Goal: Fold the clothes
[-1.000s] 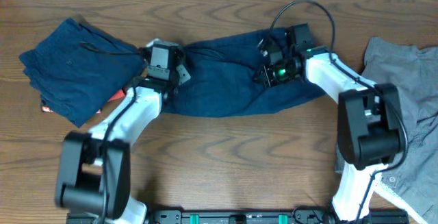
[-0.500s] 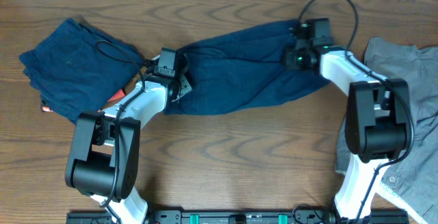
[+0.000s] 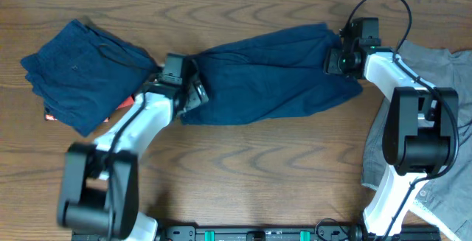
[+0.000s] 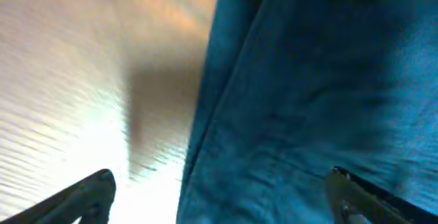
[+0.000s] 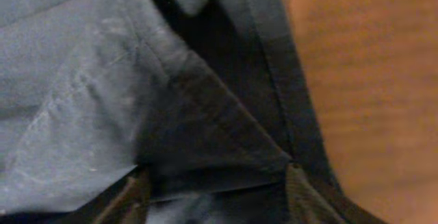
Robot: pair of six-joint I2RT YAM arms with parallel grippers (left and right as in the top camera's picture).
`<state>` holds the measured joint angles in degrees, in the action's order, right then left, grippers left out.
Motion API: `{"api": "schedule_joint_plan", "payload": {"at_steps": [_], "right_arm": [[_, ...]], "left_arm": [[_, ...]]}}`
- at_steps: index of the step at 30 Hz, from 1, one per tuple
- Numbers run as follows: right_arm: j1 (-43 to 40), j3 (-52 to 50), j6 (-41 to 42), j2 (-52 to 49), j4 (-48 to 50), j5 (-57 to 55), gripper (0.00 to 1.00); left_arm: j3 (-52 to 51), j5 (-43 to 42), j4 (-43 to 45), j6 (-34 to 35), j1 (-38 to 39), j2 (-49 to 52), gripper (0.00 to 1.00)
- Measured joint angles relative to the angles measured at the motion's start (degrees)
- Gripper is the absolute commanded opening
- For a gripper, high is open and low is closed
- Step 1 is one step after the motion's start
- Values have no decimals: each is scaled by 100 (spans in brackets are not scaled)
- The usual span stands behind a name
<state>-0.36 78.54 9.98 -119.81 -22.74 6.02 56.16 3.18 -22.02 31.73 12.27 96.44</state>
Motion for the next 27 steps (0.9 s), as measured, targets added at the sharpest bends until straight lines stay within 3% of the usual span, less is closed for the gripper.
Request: {"api": "schedule_joint_plan", "payload": {"at_steps": [5, 15, 17, 22, 23, 27], "right_arm": [[-22, -149, 28, 323, -192, -70, 72], [55, -142, 28, 1823, -955, 389, 72], [214, -140, 26, 1821, -1228, 455, 71], [710, -144, -28, 1786, -1698, 544, 62], [820, -144, -50, 1786, -1759, 564, 61], [1196, -144, -138, 1770, -1899, 595, 57]], "left_arm": [[0, -44, 184, -68, -382, -282, 98], [17, -1067, 968, -107, -564, 688, 99], [48, -1296, 1040, -142, -568, 728, 83], [72, -1923, 1027, -216, -588, 859, 12], [70, -2052, 997, -223, -584, 914, 6], [68, -2426, 844, -293, -586, 968, 6]]}}
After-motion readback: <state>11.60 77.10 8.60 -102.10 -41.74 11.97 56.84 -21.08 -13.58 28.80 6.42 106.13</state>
